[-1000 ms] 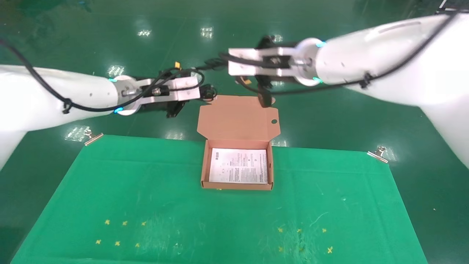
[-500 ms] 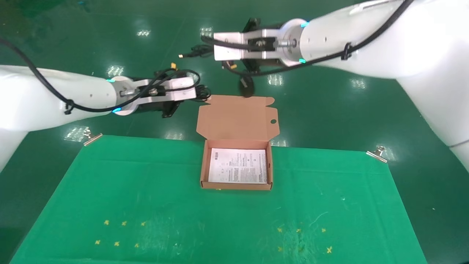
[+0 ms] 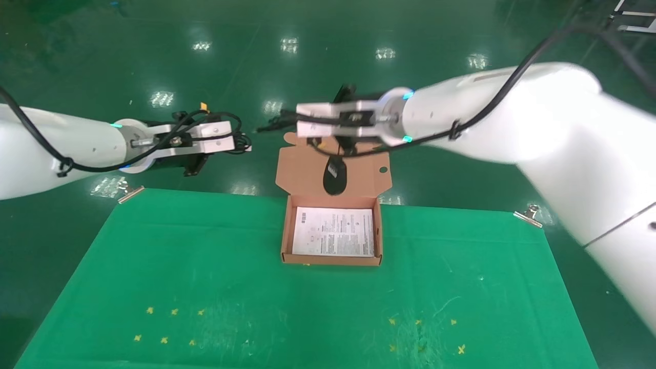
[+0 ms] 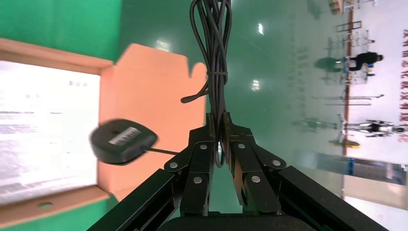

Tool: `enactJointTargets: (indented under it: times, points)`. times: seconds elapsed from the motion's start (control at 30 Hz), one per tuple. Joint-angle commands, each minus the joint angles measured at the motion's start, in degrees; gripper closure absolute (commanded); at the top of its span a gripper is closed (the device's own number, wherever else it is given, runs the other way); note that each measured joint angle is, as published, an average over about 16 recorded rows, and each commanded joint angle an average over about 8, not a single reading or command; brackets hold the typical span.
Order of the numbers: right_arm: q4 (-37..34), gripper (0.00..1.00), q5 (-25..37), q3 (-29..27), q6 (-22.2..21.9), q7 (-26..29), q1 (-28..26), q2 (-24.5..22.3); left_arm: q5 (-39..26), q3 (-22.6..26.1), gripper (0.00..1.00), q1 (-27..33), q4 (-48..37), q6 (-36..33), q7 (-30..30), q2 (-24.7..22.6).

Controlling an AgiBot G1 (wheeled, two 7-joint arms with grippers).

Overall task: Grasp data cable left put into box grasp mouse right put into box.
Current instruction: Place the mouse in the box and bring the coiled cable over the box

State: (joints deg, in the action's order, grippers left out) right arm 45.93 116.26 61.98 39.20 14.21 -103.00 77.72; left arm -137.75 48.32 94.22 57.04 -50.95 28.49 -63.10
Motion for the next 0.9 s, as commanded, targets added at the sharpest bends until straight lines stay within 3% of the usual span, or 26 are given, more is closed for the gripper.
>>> enactJointTargets:
  times: [0.03, 0.9]
  points:
    - [-0.3, 1.0, -0.9, 0.6, -0.5, -0.2, 0.7, 0.2, -1.2, 0.1, 1.0, -0.1, 0.4, -0.3, 0.9, 0.2]
    - [-1.7, 1.0, -15.5, 13.1, -7.4, 0.5, 5.5, 1.0, -3.3, 0.1, 1.0, -0.9, 3.1, -1.4, 3.7, 0.6]
